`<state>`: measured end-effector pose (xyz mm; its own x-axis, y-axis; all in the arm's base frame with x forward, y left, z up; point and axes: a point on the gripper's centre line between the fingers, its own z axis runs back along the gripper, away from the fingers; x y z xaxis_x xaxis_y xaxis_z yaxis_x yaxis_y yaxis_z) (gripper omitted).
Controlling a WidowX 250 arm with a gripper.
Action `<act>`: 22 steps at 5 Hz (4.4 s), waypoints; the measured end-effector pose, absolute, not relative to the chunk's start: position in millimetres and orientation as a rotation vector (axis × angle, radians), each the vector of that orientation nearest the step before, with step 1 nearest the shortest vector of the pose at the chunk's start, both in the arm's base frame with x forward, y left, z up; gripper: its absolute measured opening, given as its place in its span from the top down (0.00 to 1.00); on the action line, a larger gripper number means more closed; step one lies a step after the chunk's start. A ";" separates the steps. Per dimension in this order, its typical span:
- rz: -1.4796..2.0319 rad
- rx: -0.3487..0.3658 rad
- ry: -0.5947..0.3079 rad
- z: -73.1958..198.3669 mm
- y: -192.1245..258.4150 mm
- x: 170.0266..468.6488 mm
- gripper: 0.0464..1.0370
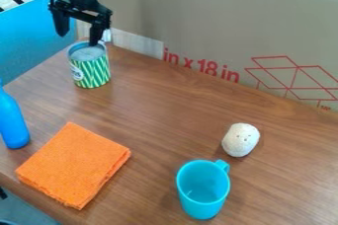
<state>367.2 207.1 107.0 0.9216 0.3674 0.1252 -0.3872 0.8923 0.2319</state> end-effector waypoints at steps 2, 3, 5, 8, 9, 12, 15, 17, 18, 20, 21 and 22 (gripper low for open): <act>0.406 0.266 -0.040 103.0 215.7 363.8 0.04; 0.412 0.264 -0.007 98.5 217.6 355.7 0.04; 0.373 0.258 -0.033 84.6 215.7 351.1 0.04; 0.302 0.130 0.010 81.7 171.4 346.9 0.04; 0.273 0.051 0.061 79.1 138.1 336.6 0.04; 0.001 -0.098 0.061 70.7 36.9 336.3 0.04; -0.088 -0.166 0.011 68.9 -26.1 341.3 0.04; 0.053 -0.176 -0.092 86.5 3.2 363.4 0.04; 0.069 -0.174 -0.167 105.4 16.1 380.8 0.04; 0.126 -0.150 -0.186 125.4 66.4 369.1 0.04; 0.149 -0.053 -0.236 132.7 107.1 346.0 0.04; 0.162 -0.016 -0.245 129.5 144.0 317.9 0.04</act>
<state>317.9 144.0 129.5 0.9572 0.1616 0.2403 -0.1578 0.9868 -0.0352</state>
